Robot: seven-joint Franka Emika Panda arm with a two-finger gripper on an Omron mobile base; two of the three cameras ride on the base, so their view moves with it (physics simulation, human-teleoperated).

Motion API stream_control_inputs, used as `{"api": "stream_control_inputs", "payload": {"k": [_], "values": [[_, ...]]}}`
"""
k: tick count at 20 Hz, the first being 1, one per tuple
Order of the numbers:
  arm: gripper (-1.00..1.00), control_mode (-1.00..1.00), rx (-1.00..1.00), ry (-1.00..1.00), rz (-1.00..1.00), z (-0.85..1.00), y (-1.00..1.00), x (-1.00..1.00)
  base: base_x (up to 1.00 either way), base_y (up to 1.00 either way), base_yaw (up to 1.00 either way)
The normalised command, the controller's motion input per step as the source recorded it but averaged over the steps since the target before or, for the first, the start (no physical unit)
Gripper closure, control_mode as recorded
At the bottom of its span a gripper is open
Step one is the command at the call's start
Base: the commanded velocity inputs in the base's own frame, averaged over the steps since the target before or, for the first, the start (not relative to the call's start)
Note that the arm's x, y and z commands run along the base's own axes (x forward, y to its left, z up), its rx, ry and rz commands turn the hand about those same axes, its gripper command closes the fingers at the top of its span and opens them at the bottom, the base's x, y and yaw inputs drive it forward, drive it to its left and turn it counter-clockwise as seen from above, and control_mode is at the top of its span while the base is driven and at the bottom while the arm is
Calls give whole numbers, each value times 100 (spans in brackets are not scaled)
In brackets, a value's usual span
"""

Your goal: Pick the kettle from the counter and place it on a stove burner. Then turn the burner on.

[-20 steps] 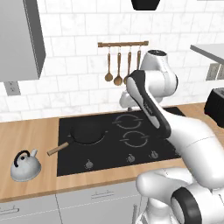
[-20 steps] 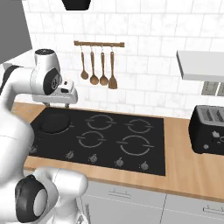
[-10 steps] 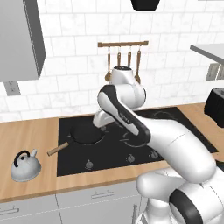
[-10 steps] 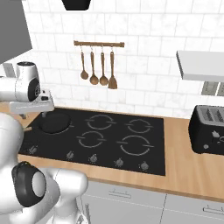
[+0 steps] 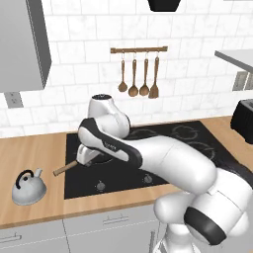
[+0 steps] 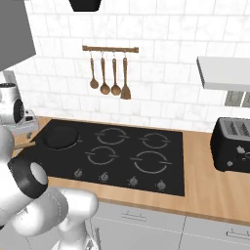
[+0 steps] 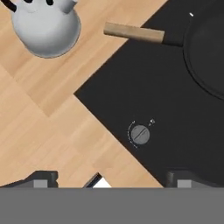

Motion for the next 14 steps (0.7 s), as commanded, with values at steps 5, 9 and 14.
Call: {"api": "stream_control_inputs", "payload": {"k": [5,9,14], "values": [[-100,-100,-4,6,0,-4,97,0,0,0,0],[-100,-100,0,7,0,-13,100,0,0,0,0],[-100,-100,0,11,-8,-12,82,0,0,0,0]]}}
